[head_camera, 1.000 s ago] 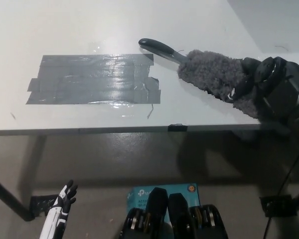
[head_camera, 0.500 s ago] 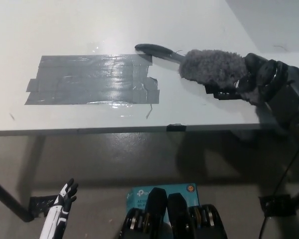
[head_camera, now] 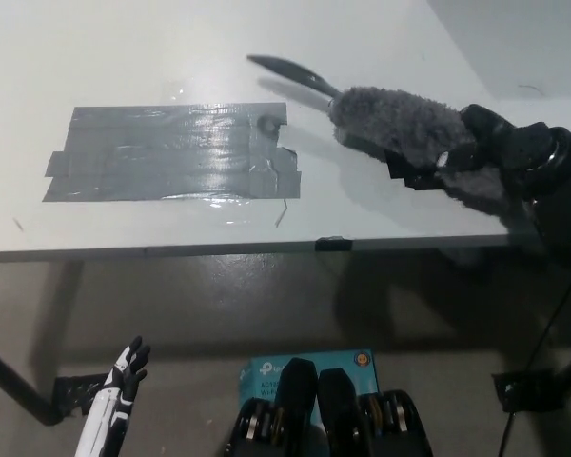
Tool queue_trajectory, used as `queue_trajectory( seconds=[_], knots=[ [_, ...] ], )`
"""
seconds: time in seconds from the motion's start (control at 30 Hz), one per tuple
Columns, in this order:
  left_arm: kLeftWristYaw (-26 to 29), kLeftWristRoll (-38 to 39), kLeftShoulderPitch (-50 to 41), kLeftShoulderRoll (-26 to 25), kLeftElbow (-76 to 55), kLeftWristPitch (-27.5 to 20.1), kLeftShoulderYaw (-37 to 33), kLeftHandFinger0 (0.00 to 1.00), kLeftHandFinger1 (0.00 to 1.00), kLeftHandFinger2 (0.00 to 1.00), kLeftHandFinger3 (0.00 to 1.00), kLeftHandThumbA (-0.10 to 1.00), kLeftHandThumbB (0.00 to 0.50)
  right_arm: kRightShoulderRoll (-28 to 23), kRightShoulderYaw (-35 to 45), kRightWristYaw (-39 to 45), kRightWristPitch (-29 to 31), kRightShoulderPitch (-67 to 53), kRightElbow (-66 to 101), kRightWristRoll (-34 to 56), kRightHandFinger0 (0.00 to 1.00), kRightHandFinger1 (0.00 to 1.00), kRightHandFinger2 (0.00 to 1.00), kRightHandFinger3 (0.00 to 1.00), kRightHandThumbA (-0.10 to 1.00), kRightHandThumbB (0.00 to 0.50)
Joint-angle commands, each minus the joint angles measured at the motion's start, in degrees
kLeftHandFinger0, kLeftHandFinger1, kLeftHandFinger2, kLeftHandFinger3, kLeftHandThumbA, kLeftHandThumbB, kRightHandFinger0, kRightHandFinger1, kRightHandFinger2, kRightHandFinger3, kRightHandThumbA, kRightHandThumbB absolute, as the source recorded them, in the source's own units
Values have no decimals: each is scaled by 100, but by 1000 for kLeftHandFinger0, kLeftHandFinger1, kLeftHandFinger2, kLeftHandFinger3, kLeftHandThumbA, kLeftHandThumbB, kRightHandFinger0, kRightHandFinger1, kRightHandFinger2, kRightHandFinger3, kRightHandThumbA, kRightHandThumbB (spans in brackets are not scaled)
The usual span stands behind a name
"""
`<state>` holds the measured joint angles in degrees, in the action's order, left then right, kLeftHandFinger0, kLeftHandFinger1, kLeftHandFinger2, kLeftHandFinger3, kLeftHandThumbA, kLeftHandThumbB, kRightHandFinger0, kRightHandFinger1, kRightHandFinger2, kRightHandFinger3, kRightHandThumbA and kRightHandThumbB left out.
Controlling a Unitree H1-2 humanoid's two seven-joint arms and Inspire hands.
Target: A grey duster is kept infront of the robot in the middle of the table and the robot extends its right arm to grab the duster, picks it up and hands it to a person
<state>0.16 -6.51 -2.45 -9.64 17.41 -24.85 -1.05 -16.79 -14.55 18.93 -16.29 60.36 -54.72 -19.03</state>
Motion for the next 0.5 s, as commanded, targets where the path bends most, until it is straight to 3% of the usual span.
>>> queue_trajectory(
  seconds=[0.0, 0.07, 0.13, 0.17, 0.23, 0.47],
  knots=[
    [56, -27, 34, -112, -143, -208, -4, 1000, 1000, 1000, 1000, 1000, 396, 100, 1295, 1046, -1012, -71, 909, 1787, 0, 398, 855, 1000, -100, 250],
    [58, -36, 45, -112, -140, -208, -11, 1000, 1000, 1000, 1000, 1000, 392, 248, 1896, 1180, -1064, -233, 959, 2610, 0, 377, 842, 961, -100, 274],
    [51, -49, 78, -119, -126, -208, -8, 1000, 1000, 1000, 1000, 1000, 391, 365, 2097, 1261, -1064, -587, 1427, 3635, 0, 345, 878, 1000, -100, 232],
    [53, -56, 93, -121, -118, -208, -5, 1000, 1000, 1000, 1000, 1000, 391, 389, 2117, 1282, -1064, -659, 1529, 3850, 0, 342, 889, 1000, -100, 236],
    [44, -40, 115, -112, -102, -208, 4, 1000, 1000, 1000, 1000, 1000, 393, 505, 1999, 793, -1064, -1053, 2115, 4846, 0, 299, 848, 1000, -100, 267],
    [84, -28, 92, -98, -53, -208, -6, 1000, 1000, 1000, 1000, 1000, 397, 471, 1016, -576, -1064, -1969, 3898, 7142, 0, 304, 878, 1000, -100, 202]
  ],
)
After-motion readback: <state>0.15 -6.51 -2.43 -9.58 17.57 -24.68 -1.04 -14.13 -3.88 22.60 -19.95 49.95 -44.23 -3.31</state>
